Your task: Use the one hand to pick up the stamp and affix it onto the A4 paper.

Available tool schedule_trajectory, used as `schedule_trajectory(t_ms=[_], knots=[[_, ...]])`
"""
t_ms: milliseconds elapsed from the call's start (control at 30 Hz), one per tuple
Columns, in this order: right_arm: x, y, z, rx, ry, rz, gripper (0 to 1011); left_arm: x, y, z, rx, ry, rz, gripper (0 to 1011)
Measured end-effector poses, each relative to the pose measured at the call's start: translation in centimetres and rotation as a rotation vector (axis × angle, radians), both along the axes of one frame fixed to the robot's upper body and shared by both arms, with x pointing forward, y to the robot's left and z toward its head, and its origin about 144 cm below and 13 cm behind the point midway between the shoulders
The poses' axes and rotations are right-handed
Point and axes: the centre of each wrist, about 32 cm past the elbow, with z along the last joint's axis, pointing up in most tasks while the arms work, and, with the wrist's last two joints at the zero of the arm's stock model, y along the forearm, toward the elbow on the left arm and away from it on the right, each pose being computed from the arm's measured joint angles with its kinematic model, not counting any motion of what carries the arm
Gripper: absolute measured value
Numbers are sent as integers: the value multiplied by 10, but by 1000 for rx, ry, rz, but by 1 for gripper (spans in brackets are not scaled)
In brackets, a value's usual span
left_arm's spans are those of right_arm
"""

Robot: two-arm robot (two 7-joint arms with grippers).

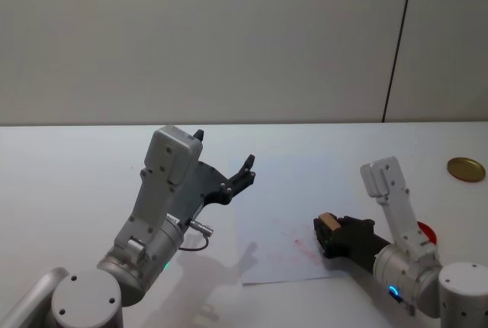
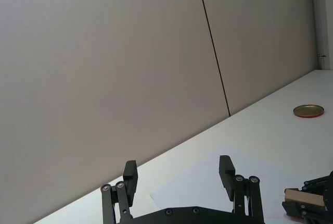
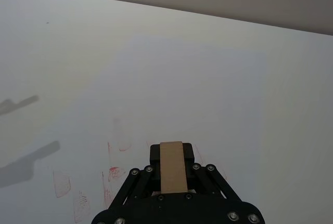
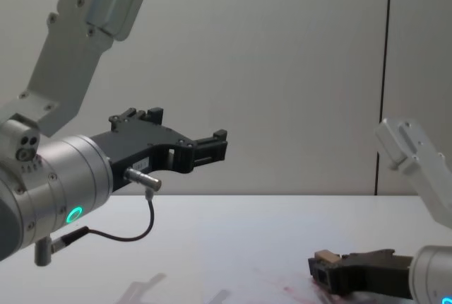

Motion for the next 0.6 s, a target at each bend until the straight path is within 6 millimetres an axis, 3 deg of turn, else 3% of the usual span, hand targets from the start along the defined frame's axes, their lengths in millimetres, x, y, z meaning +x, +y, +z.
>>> schedule_trajectory(t_ms=[600], knots=[[-5, -2, 6, 19, -37, -11, 220, 0, 0, 0, 0, 0, 0, 993]])
